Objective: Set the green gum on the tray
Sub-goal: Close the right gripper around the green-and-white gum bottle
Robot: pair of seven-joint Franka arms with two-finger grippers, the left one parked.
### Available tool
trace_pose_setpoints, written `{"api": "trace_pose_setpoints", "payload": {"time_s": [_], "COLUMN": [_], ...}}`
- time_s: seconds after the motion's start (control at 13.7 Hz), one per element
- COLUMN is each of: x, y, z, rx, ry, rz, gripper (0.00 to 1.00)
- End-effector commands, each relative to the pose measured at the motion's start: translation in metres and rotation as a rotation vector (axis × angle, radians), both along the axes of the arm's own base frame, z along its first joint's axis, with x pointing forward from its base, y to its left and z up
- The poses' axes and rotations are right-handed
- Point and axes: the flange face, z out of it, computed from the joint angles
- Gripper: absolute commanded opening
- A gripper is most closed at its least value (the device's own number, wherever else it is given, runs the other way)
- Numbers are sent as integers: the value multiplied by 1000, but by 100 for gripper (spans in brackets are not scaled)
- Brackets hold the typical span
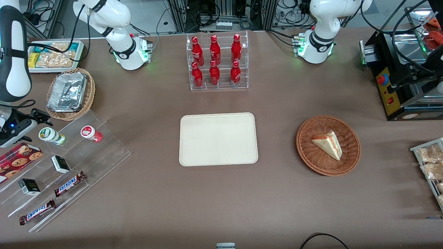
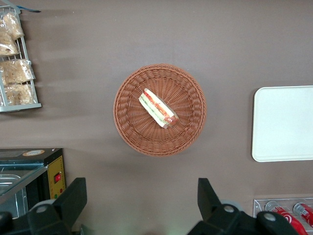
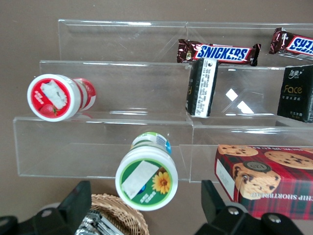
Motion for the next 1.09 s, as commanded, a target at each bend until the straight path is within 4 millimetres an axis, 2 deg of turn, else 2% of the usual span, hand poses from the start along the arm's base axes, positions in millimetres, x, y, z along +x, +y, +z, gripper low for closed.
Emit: {"api": "trace_pose_setpoints", "payload": {"time_s": [0.0, 0.36, 0.44, 0.58, 0.66, 0.87, 1.02], "x": [2, 4, 4, 5, 5, 8, 13], "y": [-4, -5, -5, -4, -4, -1, 3], "z": [-13, -28, -28, -28, -28, -21, -3], "rx": [19, 24, 23, 24, 24, 23, 26], "ry": [-20, -3, -2, -3, -3, -4, -3], "rz": [3, 1, 2, 11, 12, 19, 20], "gripper": [100, 98, 84, 20, 0, 0, 0]}}
